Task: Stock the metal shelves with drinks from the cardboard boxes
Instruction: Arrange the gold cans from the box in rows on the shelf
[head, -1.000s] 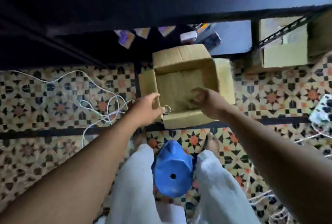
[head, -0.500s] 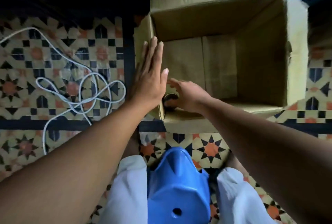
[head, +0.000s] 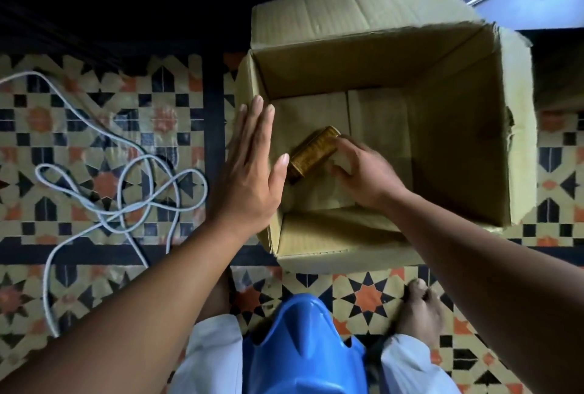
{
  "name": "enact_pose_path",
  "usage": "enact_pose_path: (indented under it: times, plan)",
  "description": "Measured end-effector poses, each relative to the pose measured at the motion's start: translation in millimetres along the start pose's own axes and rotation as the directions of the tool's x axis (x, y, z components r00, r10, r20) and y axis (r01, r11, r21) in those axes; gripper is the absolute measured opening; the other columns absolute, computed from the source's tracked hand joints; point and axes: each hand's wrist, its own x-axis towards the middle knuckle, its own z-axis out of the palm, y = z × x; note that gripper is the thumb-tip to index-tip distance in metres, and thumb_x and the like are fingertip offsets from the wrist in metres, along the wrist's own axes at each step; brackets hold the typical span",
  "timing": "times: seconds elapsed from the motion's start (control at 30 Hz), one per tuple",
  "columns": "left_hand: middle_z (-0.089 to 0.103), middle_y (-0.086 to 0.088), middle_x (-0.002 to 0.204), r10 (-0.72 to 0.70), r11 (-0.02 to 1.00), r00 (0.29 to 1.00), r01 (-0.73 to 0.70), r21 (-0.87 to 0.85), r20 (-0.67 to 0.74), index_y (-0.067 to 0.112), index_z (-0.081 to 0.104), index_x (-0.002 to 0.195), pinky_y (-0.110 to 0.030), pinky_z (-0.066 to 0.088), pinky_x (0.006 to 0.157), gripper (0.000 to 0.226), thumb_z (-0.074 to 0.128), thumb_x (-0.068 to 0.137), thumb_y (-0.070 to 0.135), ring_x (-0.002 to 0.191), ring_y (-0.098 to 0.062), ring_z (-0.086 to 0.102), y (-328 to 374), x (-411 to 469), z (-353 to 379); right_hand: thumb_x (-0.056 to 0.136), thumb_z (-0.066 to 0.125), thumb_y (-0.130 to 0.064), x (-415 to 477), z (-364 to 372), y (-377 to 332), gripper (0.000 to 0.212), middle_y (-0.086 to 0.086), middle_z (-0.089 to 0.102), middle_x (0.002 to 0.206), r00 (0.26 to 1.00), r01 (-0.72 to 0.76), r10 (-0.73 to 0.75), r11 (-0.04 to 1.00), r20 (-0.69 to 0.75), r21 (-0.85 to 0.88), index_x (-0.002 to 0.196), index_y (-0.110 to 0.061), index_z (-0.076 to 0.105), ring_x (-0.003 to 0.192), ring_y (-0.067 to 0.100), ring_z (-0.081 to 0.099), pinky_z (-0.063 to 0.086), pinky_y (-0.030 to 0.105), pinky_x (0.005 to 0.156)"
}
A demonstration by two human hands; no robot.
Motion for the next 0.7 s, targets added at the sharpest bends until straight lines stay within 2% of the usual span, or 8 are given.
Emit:
enact_pose_path:
  times: [0.1, 0.17, 0.23, 0.3, 0.37, 0.57, 0.63, 0.7]
  plan:
    - [0.004, -0.01, 0.169, -0.016, 0.999, 1.0, 0.015, -0.033, -0.018, 0.015, 0.008, 0.161, -0.029, 0.005, 0.127, 0.072, 0.047, 0.102, 0.031, 0.157, -0.02, 0.0, 1, 0, 1, 0.097, 0.064, -0.038, 13, 5, 1, 0.068, 0.001, 0.043, 0.157, 0.995, 0.042, -0.037, 0.997, 0.089, -0.064, 0.155, -0.041, 0.029, 0.138, 0.026, 0.047, 0.046, 0.046, 0.109]
    - [0.003, -0.009, 0.169, -0.032, 0.997, 0.999, 0.029, -0.072, -0.041, 0.017, 0.009, 0.161, -0.024, 0.006, 0.125, 0.075, 0.051, 0.1, 0.031, 0.157, -0.018, 0.001, 1, 1, 1, 0.094, 0.068, -0.04, 33, 10, -1, 0.076, 0.0, 0.033, 0.165, 0.981, 0.139, -0.11, 0.973, 0.162, -0.181, 0.158, -0.037, 0.027, 0.152, 0.025, 0.027, 0.022, 0.046, 0.124]
    - [0.006, -0.008, 0.169, -0.039, 0.994, 0.997, 0.032, -0.105, -0.064, 0.015, 0.012, 0.16, -0.021, 0.007, 0.124, 0.078, 0.054, 0.098, 0.032, 0.157, -0.016, 0.004, 0, 2, 1, 0.09, 0.07, -0.048, 57, 18, -5, 0.081, -0.002, 0.028, 0.167, 0.947, 0.303, -0.249, 0.904, 0.204, -0.301, 0.158, -0.034, 0.029, 0.157, 0.024, 0.013, 0.002, 0.045, 0.125]
    - [0.009, -0.007, 0.169, -0.05, 0.99, 0.996, 0.04, -0.134, -0.074, 0.015, 0.013, 0.16, -0.018, 0.008, 0.123, 0.081, 0.057, 0.096, 0.035, 0.156, -0.012, 0.005, -1, 3, 0, 0.084, 0.07, -0.058, 78, 29, -6, 0.084, -0.003, 0.031, 0.165, 0.91, 0.415, -0.362, 0.802, 0.203, -0.43, 0.156, -0.037, 0.034, 0.156, 0.026, 0.014, 0.003, 0.051, 0.124]
    - [0.008, -0.005, 0.169, -0.064, 0.985, 0.996, 0.054, -0.162, -0.06, 0.016, 0.01, 0.16, -0.015, 0.007, 0.121, 0.083, 0.057, 0.095, 0.04, 0.155, -0.007, 0.004, 0, 4, -1, 0.083, 0.071, -0.057, 89, 37, -6, 0.078, -0.001, 0.033, 0.164, 0.907, 0.417, -0.374, 0.739, 0.193, -0.529, 0.153, -0.043, 0.039, 0.154, 0.028, 0.017, 0.007, 0.057, 0.121]
    - [0.003, -0.003, 0.17, -0.141, 0.957, 0.99, 0.128, -0.261, -0.03, 0.012, 0.005, 0.161, -0.016, 0.006, 0.122, 0.089, 0.056, 0.097, 0.046, 0.155, -0.006, 0.001, 11, 4, 1, 0.091, 0.068, -0.045, 69, 43, -1, 0.058, 0.0, 0.037, 0.16, 0.954, 0.282, -0.298, 0.851, 0.034, -0.442, 0.144, -0.034, 0.046, 0.152, 0.03, 0.021, 0.014, 0.063, 0.115]
    - [0.003, -0.004, 0.17, -0.142, 0.954, 0.989, 0.126, -0.273, -0.041, 0.01, 0.006, 0.162, -0.021, 0.007, 0.124, 0.086, 0.056, 0.099, 0.04, 0.156, -0.009, 0.002, 15, 4, 6, 0.093, 0.066, -0.044, 59, 38, 4, 0.059, 0.0, 0.042, 0.157, 0.965, 0.225, -0.259, 0.89, -0.032, -0.397, 0.144, -0.029, 0.041, 0.15, 0.029, 0.025, 0.015, 0.058, 0.117]
    - [0.002, -0.003, 0.169, -0.138, 0.957, 0.989, 0.119, -0.263, -0.056, 0.01, 0.005, 0.161, -0.025, 0.008, 0.125, 0.082, 0.056, 0.101, 0.034, 0.156, -0.011, 0.003, 18, 4, 11, 0.097, 0.063, -0.045, 50, 27, 6, 0.057, 0.004, 0.048, 0.15, 0.967, 0.18, -0.223, 0.939, -0.121, -0.294, 0.144, -0.029, 0.035, 0.143, 0.029, 0.038, 0.025, 0.053, 0.114]
